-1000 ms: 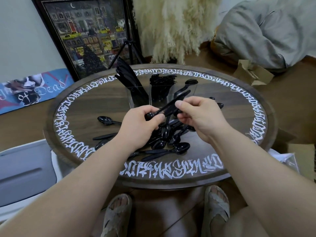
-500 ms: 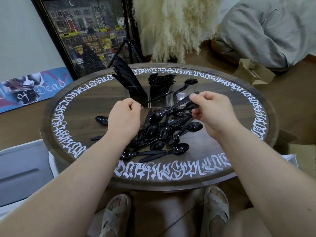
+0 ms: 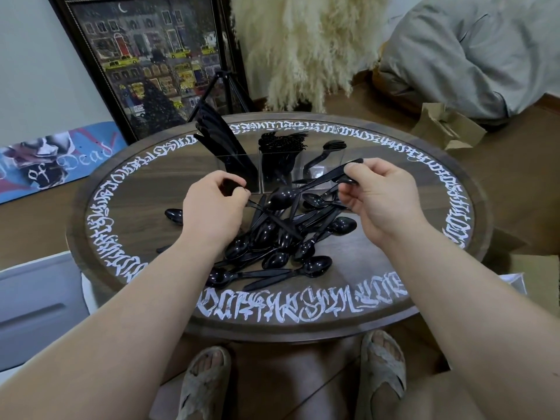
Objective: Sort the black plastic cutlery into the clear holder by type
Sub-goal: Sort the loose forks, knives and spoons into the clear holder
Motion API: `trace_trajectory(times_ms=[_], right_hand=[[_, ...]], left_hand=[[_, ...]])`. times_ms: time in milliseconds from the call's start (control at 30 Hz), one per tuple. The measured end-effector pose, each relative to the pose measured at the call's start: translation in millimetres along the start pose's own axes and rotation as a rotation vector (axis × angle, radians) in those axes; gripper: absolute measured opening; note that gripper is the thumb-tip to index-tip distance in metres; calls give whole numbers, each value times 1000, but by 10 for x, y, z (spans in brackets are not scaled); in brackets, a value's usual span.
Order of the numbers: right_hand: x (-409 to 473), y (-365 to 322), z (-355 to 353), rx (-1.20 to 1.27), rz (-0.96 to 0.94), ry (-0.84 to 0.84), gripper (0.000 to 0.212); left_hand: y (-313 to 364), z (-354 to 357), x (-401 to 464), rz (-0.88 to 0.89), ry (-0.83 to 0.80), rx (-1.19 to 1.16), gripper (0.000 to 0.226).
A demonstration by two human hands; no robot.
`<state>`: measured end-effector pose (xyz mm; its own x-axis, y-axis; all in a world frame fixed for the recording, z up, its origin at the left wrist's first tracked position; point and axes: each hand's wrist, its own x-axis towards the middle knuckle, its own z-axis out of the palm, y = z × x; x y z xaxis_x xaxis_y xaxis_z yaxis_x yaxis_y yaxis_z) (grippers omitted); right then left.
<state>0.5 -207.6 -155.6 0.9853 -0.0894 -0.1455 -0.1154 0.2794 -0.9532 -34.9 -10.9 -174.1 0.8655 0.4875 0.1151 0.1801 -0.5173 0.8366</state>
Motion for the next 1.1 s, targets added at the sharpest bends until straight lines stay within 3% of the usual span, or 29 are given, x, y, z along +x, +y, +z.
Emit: trace_trajectory(times_ms=[167,367,467,600,733,900,1033,1100], right_hand=[[5,13,-13,35,116,-34,21],[10,24,-32,121,199,-36,13],[4,22,-30,113,203,-42,14],[-5,26,-31,29,184,-103,12],[-40,64,-18,-215,133,-194,11],[11,85,-40,-501,-50,-82,23],[42,65,-35,-502,-127,-22,24],[31,55,-10,-481,-141,-32,21]], left_hand=[[57,0,8,-142,-20,-162,22],[51,78,-73,-136,-215,-158,29],[60,99,-83,-155,-294,-300,22],[107,66,-64,-200,-236,-569,7],[169,33,-31,-247,-202,-802,17],[150,51,4,-125,-105,-643,25],[193,67,-61,-93,-221,-680,29],[217,74,-92,-51,-248,-589,30]])
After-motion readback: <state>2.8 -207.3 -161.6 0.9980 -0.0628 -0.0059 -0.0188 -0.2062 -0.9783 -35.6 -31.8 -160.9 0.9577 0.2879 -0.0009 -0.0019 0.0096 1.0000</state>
